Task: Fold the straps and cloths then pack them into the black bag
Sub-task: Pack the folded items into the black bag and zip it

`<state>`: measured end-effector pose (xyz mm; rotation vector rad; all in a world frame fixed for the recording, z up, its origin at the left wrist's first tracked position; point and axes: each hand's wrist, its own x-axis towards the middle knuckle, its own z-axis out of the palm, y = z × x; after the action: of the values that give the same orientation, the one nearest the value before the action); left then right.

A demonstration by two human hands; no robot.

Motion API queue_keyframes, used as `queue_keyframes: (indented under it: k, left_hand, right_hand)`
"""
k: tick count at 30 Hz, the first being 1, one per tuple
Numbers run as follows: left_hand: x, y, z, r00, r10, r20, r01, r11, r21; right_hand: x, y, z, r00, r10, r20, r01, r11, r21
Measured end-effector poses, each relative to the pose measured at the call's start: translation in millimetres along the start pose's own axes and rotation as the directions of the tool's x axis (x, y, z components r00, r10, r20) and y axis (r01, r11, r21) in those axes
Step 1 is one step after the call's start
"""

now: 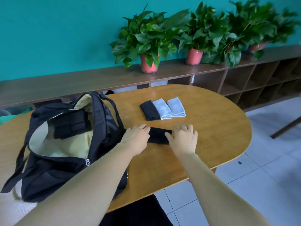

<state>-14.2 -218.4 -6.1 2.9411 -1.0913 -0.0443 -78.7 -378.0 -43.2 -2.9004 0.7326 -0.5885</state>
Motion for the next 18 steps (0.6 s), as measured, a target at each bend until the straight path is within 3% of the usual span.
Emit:
queue_keyframes:
  k: [3, 7, 12, 18]
  left_hand:
    - [11.0, 3.1, 13.7, 0.982, -0.191, 0.015, 0.187, 0.943, -0.274]
    - [27.7, 0.6, 26.6, 0.905, -0.42, 0.061, 0.395, 0.779, -0.487]
    - [45.0, -0.4, 32.8, 0.855, -0.488, 0.177, 0.492, 0.653, -0.576]
    - [43.2, -6.8, 26.5, 0.831, -0.473, 0.294, 0.52, 0.47, -0.713]
  right_hand:
    - [4.6, 1.6, 6.9, 0.971, 0.151, 0.183, -0.149, 0.989, -0.022]
    - [16.7, 3.1, 9.5, 0.918, 0.204, 0.34, -0.257, 0.959, 0.121]
    - [34.0, 1.3, 2.0, 0.798, 0.198, 0.57, -0.36, 0.914, 0.186]
    - [35.6, 7.9, -0.7, 0.752, 0.176, 0.635, -0.507, 0.77, 0.387]
